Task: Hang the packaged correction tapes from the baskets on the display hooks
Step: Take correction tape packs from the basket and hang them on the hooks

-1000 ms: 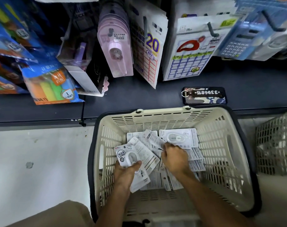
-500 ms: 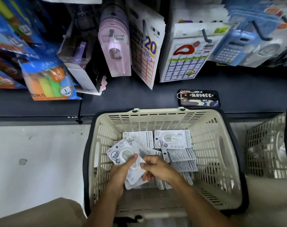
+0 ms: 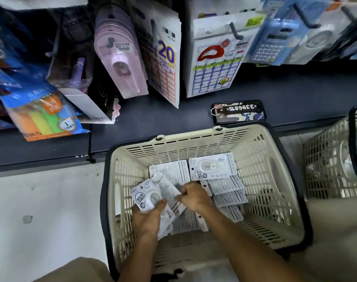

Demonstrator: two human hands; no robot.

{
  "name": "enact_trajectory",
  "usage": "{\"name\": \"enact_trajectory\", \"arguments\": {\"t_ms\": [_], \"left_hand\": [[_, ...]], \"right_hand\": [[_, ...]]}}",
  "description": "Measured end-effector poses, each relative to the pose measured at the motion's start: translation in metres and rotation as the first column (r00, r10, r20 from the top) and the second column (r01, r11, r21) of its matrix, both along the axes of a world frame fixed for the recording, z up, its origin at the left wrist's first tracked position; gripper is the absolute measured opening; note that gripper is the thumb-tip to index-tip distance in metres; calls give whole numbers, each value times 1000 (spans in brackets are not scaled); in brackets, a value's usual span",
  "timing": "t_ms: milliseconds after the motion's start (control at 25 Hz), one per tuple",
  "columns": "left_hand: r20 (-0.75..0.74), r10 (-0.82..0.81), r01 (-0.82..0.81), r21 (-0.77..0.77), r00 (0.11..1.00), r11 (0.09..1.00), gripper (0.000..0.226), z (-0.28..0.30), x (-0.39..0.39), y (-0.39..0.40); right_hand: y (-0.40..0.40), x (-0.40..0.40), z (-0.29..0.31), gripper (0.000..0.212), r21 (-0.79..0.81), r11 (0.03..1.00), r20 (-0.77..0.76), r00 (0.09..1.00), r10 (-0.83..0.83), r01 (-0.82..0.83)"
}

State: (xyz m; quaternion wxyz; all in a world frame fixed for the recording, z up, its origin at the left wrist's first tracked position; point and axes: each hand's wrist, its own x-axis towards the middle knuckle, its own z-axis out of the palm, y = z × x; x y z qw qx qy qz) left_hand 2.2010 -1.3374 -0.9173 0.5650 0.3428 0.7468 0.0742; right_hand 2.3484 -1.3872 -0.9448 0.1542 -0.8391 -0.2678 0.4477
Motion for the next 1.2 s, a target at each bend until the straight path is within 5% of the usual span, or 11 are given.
{"name": "enact_trajectory", "arguments": {"t_ms": [120,240,400,520,600,720,800,920,1080,1200], "left_hand": [[25,-20,21,-20,999,1000,54,3,8,1],[141,-31,34,-23,990,999,65,4,20,3],[150,-106,109,-16,983,994,81,0,21,1],[307,-128,177,-137,943,975,106,4,15,-1],[302,-172,216,-120,938,969,99,3,13,4],[213,-205,223,-63,955,973,60,-3,11,11],[209,-200,218,-69,957,973,42,-5,12,14],[324,-210,248,-82,923,965,62,-2,17,13],[397,-336,401,-90,854,912,96,0,24,17],[461,-425,521,-98,779,848,113,11,32,16]], "right_hand": [[-18,9,17,27,242,952,47,977,-206,189],[-34,-7,39,28,411,907,170,985,22,-91],[-40,-36,53,20,442,892,-220,976,10,90],[-36,-37,54,18,294,913,-462,878,-123,282],[-38,-29,49,26,240,830,-621,737,-268,504],[-45,-15,43,37,-6,594,-824,333,-459,805],[-41,-9,39,29,8,596,-743,403,-534,803],[-35,4,33,24,41,693,-534,602,-593,719],[-37,8,38,46,-69,683,-723,435,-537,728],[-29,-4,45,76,-4,755,-622,589,-516,656]]}}
